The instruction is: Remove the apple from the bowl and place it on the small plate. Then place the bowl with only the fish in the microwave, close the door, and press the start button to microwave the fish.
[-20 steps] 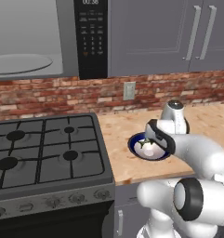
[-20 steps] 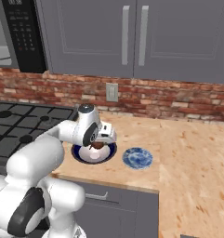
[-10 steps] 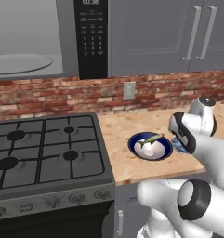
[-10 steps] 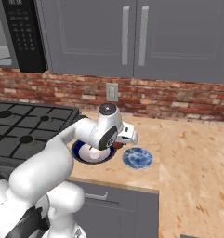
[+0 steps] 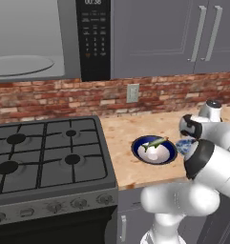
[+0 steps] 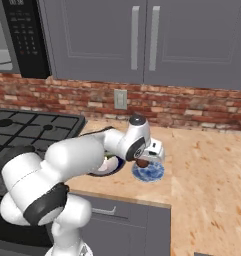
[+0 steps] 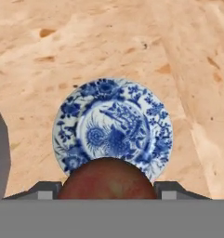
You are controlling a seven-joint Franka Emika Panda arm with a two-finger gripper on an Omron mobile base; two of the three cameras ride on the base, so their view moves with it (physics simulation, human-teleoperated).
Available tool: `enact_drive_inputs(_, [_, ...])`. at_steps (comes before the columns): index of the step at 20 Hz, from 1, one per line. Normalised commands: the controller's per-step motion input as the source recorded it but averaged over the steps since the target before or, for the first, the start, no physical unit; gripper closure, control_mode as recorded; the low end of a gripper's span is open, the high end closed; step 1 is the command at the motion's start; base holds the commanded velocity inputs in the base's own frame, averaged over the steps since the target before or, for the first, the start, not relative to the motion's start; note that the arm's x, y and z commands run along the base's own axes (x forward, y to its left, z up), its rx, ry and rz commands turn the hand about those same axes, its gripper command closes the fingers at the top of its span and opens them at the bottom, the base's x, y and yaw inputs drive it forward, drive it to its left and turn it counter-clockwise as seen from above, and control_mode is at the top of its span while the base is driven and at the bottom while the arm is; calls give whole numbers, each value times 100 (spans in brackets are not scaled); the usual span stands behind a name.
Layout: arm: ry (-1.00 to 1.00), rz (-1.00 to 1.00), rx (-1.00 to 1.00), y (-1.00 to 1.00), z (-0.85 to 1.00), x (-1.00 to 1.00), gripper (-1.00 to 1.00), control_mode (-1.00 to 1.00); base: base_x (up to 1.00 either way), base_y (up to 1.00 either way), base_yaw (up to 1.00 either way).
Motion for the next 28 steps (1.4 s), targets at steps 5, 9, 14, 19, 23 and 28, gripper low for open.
enact_drive_inputs(5, [8, 0, 9, -17, -79, 35, 100, -100, 0, 0, 0])
enact_drive_inputs(9, [0, 0, 17, -29, -40, 3, 100, -100, 0, 0, 0])
enact_drive_inputs(14, [0, 0, 11, -20, -11, 0, -100, -100, 0, 0, 0])
enact_drive_inputs(19, [-4, 0, 4, 0, 0, 0, -100, -100, 0, 0, 0])
enact_drive_inputs(23, [0, 0, 0, 6, 0, 1, -100, -100, 0, 0, 0])
enact_drive_inputs(28, [-2, 0, 0, 1, 7, 0, -100, -100, 0, 0, 0])
